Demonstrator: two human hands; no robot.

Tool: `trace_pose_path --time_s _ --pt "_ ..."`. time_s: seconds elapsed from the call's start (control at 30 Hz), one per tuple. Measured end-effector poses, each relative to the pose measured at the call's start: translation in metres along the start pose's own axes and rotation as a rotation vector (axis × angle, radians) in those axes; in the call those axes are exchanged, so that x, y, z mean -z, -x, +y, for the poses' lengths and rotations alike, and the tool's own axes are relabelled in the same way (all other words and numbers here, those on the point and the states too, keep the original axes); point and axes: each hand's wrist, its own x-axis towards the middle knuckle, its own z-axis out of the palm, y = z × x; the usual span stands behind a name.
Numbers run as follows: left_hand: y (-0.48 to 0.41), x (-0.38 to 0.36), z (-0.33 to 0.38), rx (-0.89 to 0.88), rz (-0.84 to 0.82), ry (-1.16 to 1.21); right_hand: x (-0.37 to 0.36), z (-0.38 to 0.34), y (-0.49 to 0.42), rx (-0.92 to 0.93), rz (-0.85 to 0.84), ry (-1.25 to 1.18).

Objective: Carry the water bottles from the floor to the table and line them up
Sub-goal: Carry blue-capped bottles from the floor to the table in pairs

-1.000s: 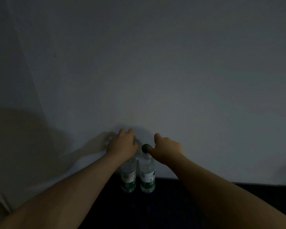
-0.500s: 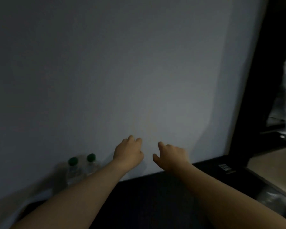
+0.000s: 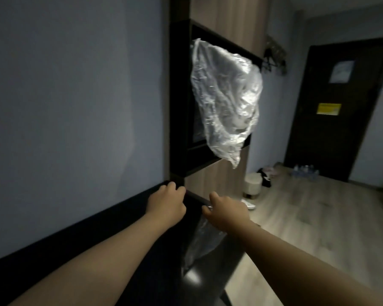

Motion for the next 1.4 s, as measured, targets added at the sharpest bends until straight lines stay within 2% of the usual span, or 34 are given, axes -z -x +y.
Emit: trace_pose_path --time_s 0.23,0.43,0.63,0.77,0.97,1.13,1.4 --pt "-0.042 -0.049 0.202 -0.197 -0.029 0.088 0.023 0.197 0.062 -0.226 -0.022 0.065" --pt "-0.070 -0.094 0.316 -0.322 -0.093 0.135 0.024 0.308 0.094 -0.386 -0.010 0.085" --pt "-0.100 -0.155 0.375 -0.365 -0.196 0.183 0.000 0.381 0.098 -0.462 -0.049 0.100" --pt "-0.140 -0.202 0.407 -0.386 -0.263 0.230 -0.023 0.437 0.072 -0.464 -0.161 0.175" --pt "-0.254 -0.242 0.445 -0.452 -0.290 0.238 -0.049 0.510 -0.020 -0.513 -0.279 0.131" --pt "-0.359 -0.264 0.485 -0.535 -0.284 0.177 -0.051 0.570 -0.110 -0.571 -0.226 0.029" --pt "-0.475 -0.339 0.566 -0.583 -0.385 0.110 -0.083 0.708 -0.171 -0.729 -0.321 -0.083"
